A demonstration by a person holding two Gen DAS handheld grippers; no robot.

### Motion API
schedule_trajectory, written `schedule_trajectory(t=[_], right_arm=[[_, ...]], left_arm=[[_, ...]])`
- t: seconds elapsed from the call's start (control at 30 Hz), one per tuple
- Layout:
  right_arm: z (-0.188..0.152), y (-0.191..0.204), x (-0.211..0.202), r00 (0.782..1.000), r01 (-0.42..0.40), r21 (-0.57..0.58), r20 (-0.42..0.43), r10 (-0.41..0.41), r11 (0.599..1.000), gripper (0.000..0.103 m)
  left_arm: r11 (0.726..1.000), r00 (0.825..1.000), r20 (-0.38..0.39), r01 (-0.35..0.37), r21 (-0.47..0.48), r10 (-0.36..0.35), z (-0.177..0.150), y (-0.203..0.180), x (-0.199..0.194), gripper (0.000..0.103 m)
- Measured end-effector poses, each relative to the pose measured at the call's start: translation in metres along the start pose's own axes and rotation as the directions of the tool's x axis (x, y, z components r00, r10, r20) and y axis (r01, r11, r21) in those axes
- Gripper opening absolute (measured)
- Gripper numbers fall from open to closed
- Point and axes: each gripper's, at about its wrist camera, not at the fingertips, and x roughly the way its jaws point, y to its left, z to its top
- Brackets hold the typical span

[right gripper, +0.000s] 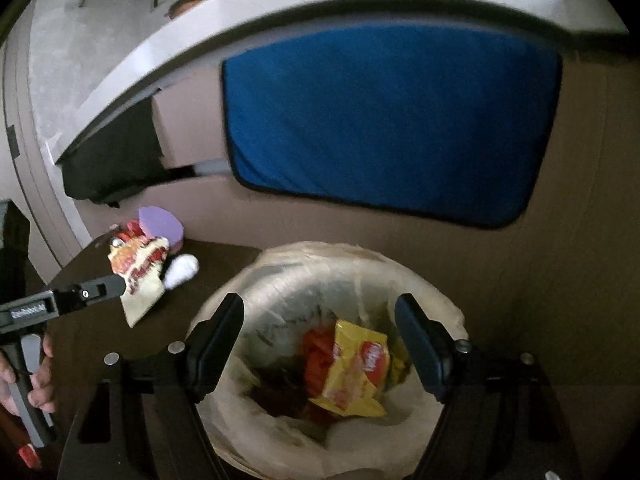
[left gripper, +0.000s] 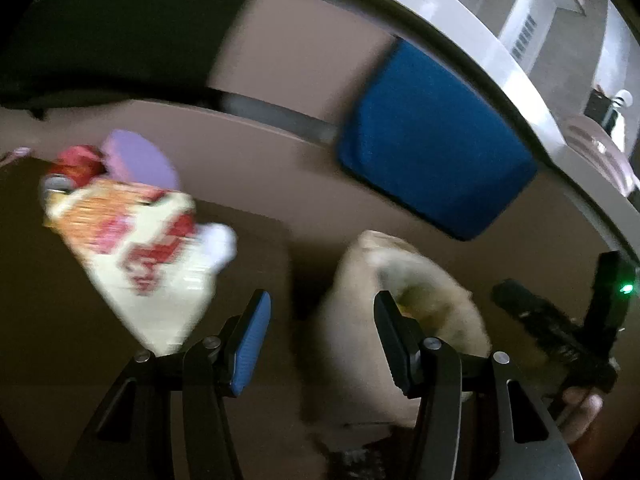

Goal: Collect trash
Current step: 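Grasp the pink lollipop-shaped candy stick with the left gripper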

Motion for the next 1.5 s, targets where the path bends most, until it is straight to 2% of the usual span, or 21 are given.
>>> schedule_trajectory(t=[0.17, 0.27, 0.37, 0.5, 0.57, 0.63, 0.7, 0.73, 0.83, 0.9, 1.03, 1.13, 1.17, 1.23, 1.27, 1.3, 1.37, 1.43, 1.5], right_arm=[[0.009, 0.038, 0.008, 0.997, -0.082, -0.025, 0.004, 0.082, 0.996, 0.075], [0.012, 0.070, 0.020, 0.992, -0.124, -0.047, -0.008, 0.124, 0.991, 0.075], [0.017, 0.100, 0.032, 0.986, -0.166, -0.048, 0.001, 0.166, 0.985, 0.074], [0.022, 0.133, 0.055, 0.974, -0.227, -0.022, -0.007, 0.227, 0.974, 0.074], [0.022, 0.149, 0.068, 0.968, -0.248, -0.025, -0.035, 0.247, 0.969, 0.074], [0.019, 0.168, 0.083, 0.963, -0.262, -0.040, -0.074, 0.258, 0.964, 0.069], [0.014, 0.184, 0.095, 0.962, -0.261, -0.066, -0.104, 0.254, 0.963, 0.066], [0.012, 0.189, 0.099, 0.962, -0.259, -0.079, -0.113, 0.249, 0.963, 0.066], [0.007, 0.200, 0.112, 0.964, -0.244, -0.106, -0.131, 0.230, 0.964, 0.066], [0.004, 0.202, 0.123, 0.961, -0.247, -0.096, -0.152, 0.231, 0.964, 0.066], [0.001, 0.197, 0.142, 0.950, -0.260, -0.068, -0.196, 0.242, 0.963, 0.066], [-0.002, 0.193, 0.150, 0.948, -0.254, -0.060, -0.216, 0.236, 0.965, 0.065], [-0.003, 0.191, 0.153, 0.946, -0.255, -0.055, -0.222, 0.238, 0.965, 0.065], [-0.005, 0.189, 0.158, 0.942, -0.258, -0.045, -0.235, 0.241, 0.965, 0.065], [-0.006, 0.189, 0.159, 0.941, -0.259, -0.042, -0.238, 0.242, 0.965, 0.065], [-0.006, 0.189, 0.161, 0.939, -0.260, -0.039, -0.242, 0.243, 0.965, 0.065], [-0.006, 0.191, 0.163, 0.935, -0.270, -0.032, -0.248, 0.254, 0.962, 0.065], [-0.004, 0.194, 0.162, 0.932, -0.280, -0.035, -0.247, 0.264, 0.959, 0.065], [0.000, 0.202, 0.164, 0.931, -0.289, -0.045, -0.244, 0.270, 0.956, 0.065]], left_arm=[[0.990, 0.988, 0.069, -0.136, -0.034, 0.138, 0.006, 0.066, -0.039, 0.055], [0.971, 0.963, 0.127, -0.233, -0.057, 0.238, 0.016, 0.112, -0.065, 0.055], [0.941, 0.923, 0.180, -0.333, -0.062, 0.339, 0.031, 0.163, -0.087, 0.055], [0.887, 0.852, 0.247, -0.446, -0.121, 0.462, 0.049, 0.236, -0.103, 0.055], [0.873, 0.838, 0.244, -0.466, -0.145, 0.488, 0.062, 0.272, -0.101, 0.055], [0.870, 0.841, 0.226, -0.468, -0.153, 0.492, 0.075, 0.301, -0.093, 0.055], [0.851, 0.828, 0.202, -0.499, -0.163, 0.523, 0.088, 0.328, -0.081, 0.055], [0.847, 0.828, 0.186, -0.505, -0.166, 0.529, 0.094, 0.339, -0.073, 0.055], [0.855, 0.849, 0.117, -0.498, -0.147, 0.515, 0.111, 0.366, -0.040, 0.055], [0.852, 0.851, 0.080, -0.507, -0.128, 0.519, 0.120, 0.377, -0.024, 0.055], [0.836, 0.840, -0.015, -0.541, -0.090, 0.542, 0.138, 0.393, 0.016, 0.055], [0.825, 0.828, -0.058, -0.561, -0.068, 0.558, 0.147, 0.398, 0.038, 0.054], [0.820, 0.821, -0.068, -0.570, -0.054, 0.566, 0.149, 0.398, 0.043, 0.052], [0.807, 0.805, -0.089, -0.590, -0.030, 0.586, 0.149, 0.397, 0.049, 0.025], [0.801, 0.798, -0.103, -0.598, -0.020, 0.594, 0.148, 0.397, 0.051, 0.020], [0.797, 0.795, -0.105, -0.603, -0.021, 0.598, 0.145, 0.396, 0.050, 0.020], [0.808, 0.808, -0.083, -0.587, -0.048, 0.583, 0.139, 0.392, 0.042, 0.019], [0.831, 0.836, -0.066, -0.548, -0.092, 0.544, 0.129, 0.384, 0.022, 0.019], [0.841, 0.848, -0.076, -0.530, -0.114, 0.524, 0.114, 0.377, 0.006, 0.019]])
